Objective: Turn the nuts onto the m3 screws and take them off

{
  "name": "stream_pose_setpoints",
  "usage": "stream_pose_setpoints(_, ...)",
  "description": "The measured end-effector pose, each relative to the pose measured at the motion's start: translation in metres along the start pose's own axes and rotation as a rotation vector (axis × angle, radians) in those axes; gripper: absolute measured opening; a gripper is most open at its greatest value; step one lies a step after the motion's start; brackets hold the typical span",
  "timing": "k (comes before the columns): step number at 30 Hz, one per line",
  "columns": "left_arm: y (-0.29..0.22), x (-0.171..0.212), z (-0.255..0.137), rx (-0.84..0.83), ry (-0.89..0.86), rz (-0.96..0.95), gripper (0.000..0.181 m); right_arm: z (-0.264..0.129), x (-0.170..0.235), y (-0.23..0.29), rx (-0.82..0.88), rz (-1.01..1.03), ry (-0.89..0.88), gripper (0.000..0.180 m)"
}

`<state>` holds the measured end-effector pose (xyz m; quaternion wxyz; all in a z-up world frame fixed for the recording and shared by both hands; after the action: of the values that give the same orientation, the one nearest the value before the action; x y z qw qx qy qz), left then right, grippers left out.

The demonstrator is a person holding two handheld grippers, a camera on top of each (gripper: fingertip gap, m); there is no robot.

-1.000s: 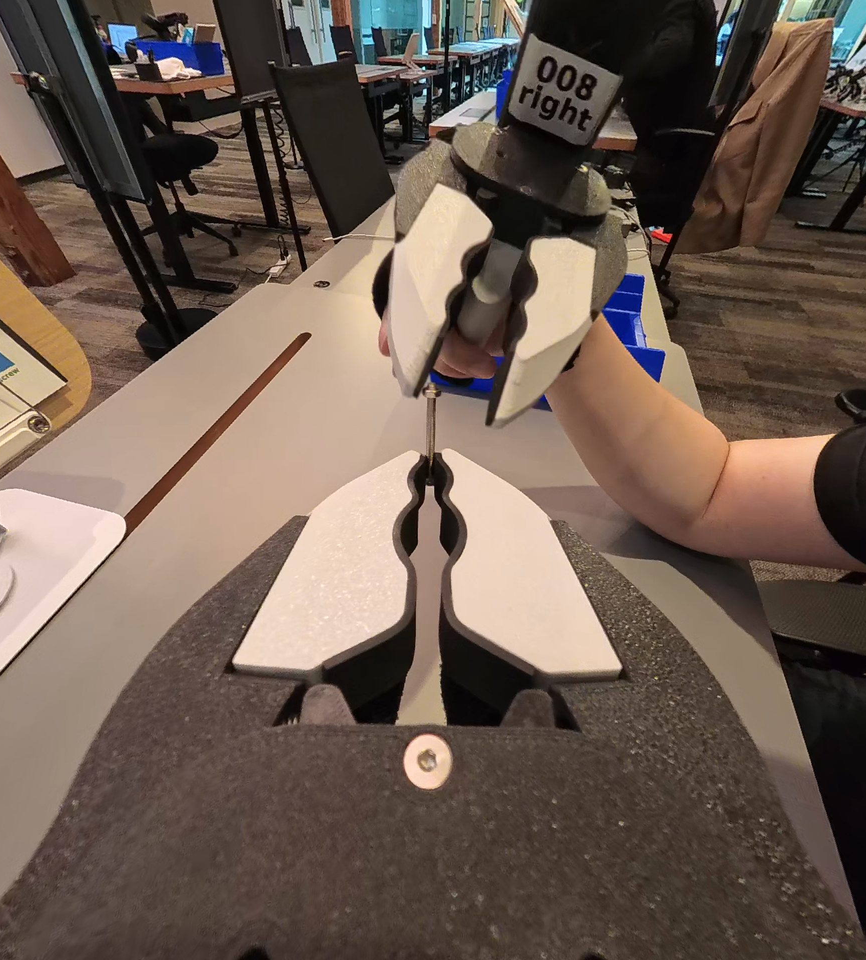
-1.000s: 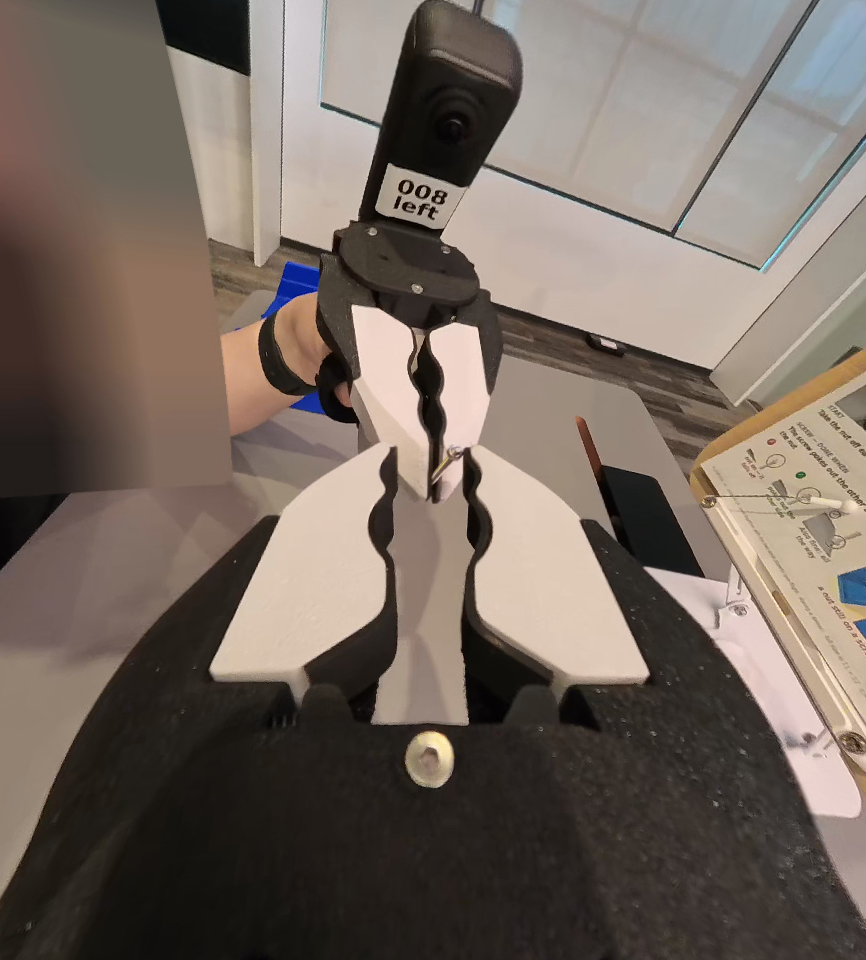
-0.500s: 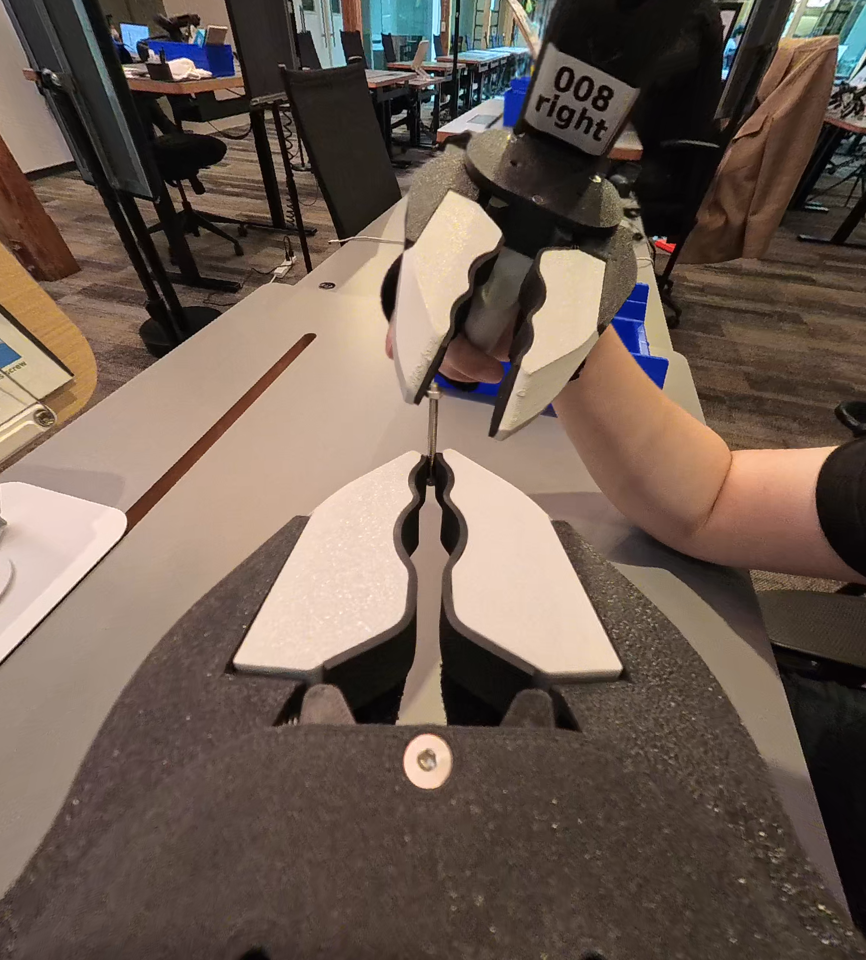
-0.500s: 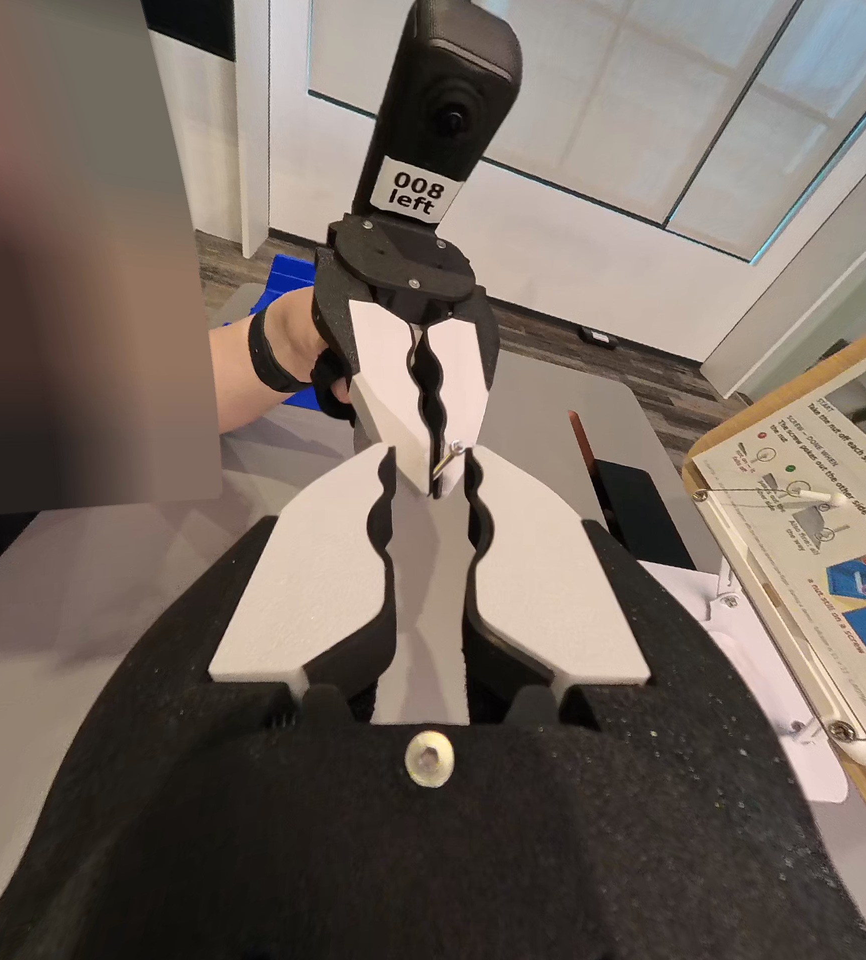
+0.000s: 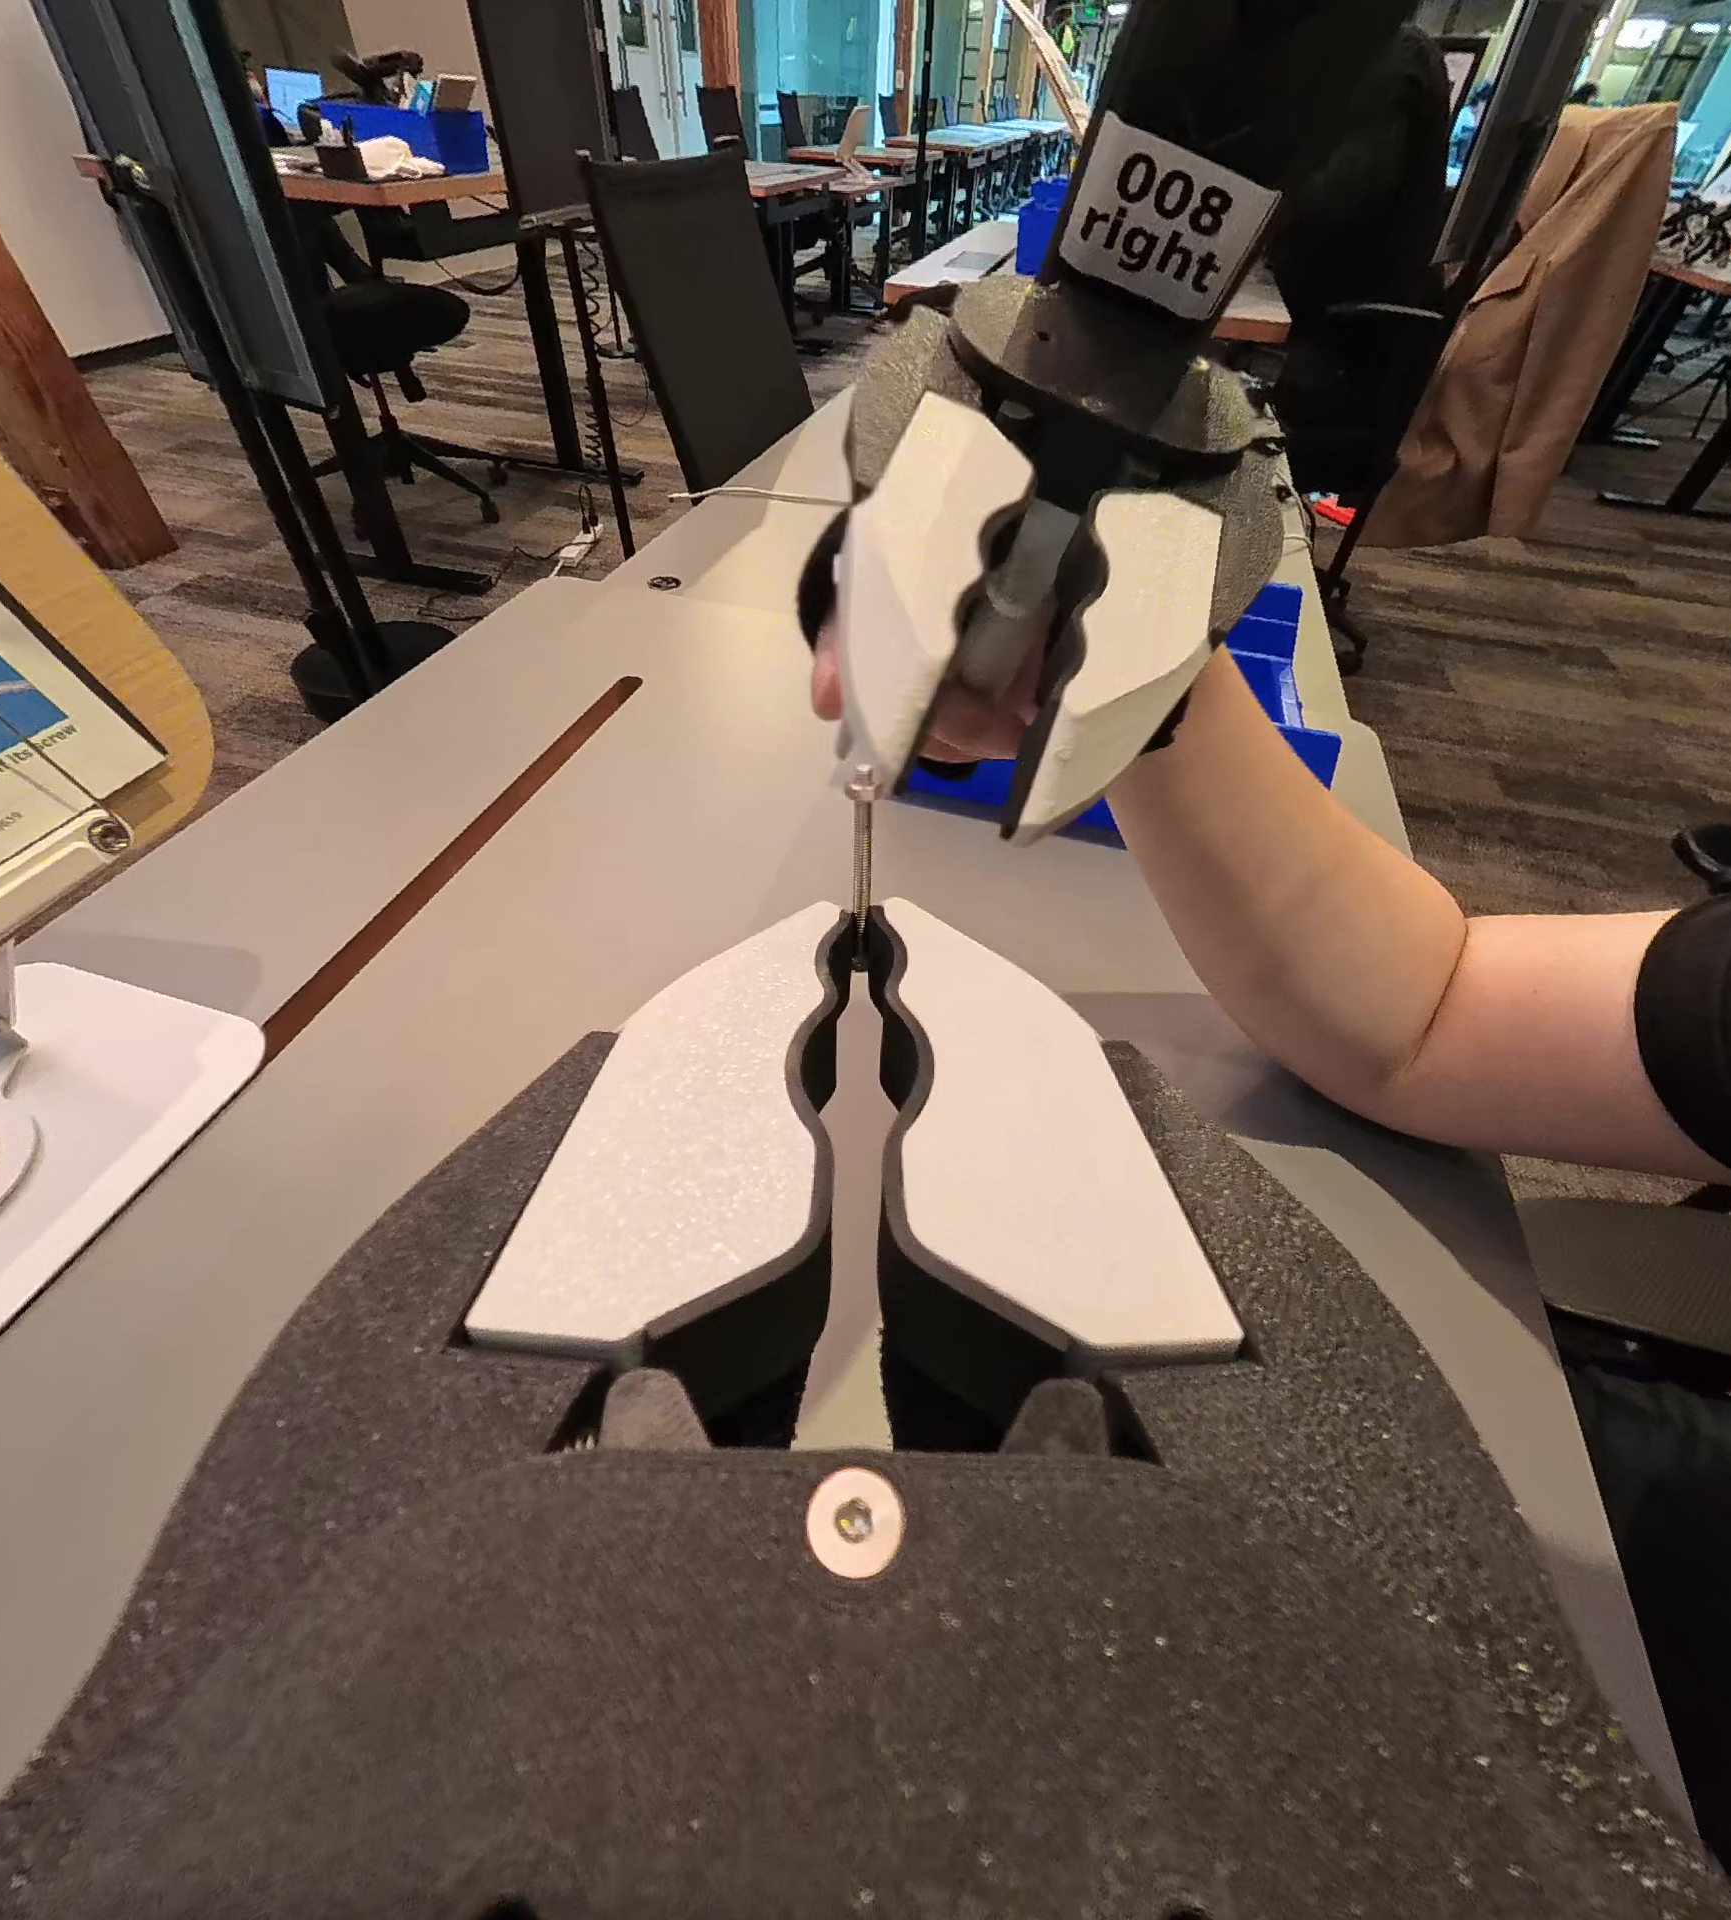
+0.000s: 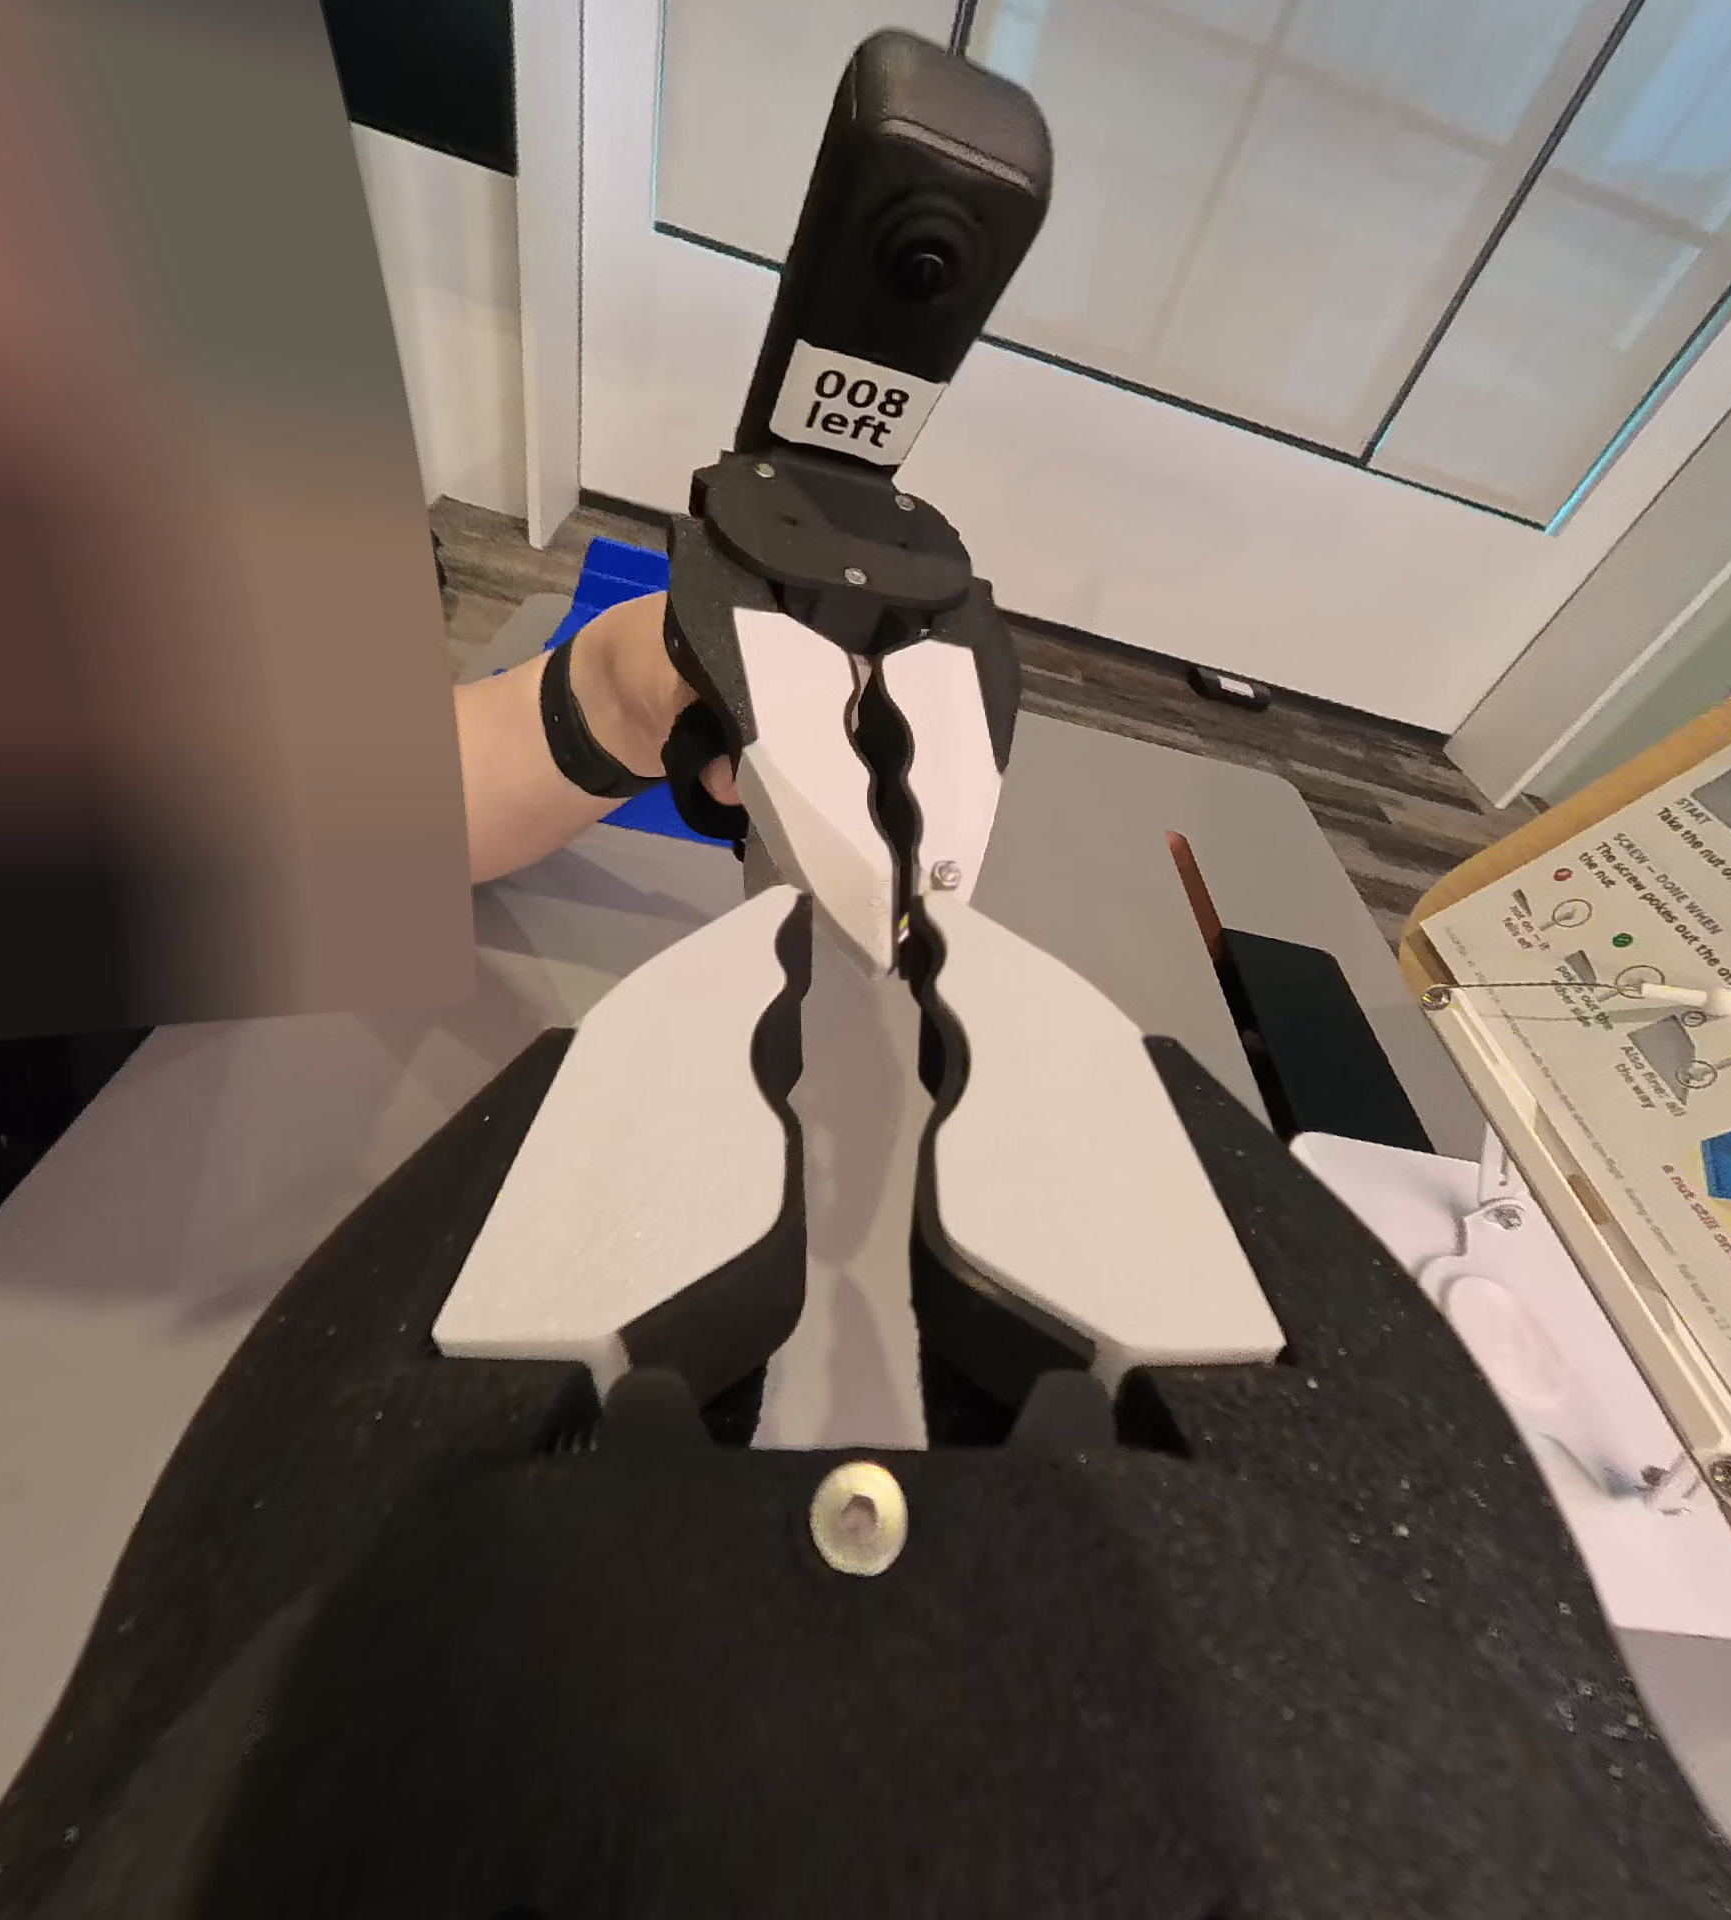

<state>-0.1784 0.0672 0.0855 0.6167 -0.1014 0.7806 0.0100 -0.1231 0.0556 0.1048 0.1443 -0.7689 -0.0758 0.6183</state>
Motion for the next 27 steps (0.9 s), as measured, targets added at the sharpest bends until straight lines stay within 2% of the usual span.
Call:
stream_pose_setpoints(3,0.0,-0.001,-0.001,0.003,-0.004,-0.002,0.002,-0.001,-0.003,-0.009,0.059,0.011,-0.034,0.025)
stream_pose_setpoints(9,-0.001,0.0,0.001,0.001,0.002,0.007,0.002,0.009,-0.001,-0.003,0.015,0.006,-0.013,0.029)
stream_pose_setpoints(14,0.001,-0.002,-0.003,-0.005,-0.01,0.001,0.002,0.0,-0.002,-0.001,-0.001,0.019,-0.027,0.018)
stream_pose_setpoints(18,-0.002,-0.003,-0.002,0.006,-0.012,0.005,0.002,0.004,-0.006,-0.008,0.046,0.016,-0.065,0.027)
stream_pose_setpoints(22,-0.002,-0.003,-0.001,0.001,-0.01,0.012,0.002,0.012,-0.003,-0.001,0.023,-0.01,-0.014,0.03)
stream_pose_setpoints(27,0.001,-0.005,-0.006,-0.008,-0.026,0.004,0.002,0.002,-0.005,0.0,0.009,0.0,-0.018,0.018)
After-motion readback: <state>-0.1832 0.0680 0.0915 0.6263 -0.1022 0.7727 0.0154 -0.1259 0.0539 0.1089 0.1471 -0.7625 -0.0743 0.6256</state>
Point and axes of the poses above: each gripper's, where its closed fingertips meet, z out along the fingers, x out of its underside, y = z × x across the jaws, the point moved 3 cm from there along -z, back along the fingers, and after that the axes turned 4 degrees about -z, right-handed, at the moved point
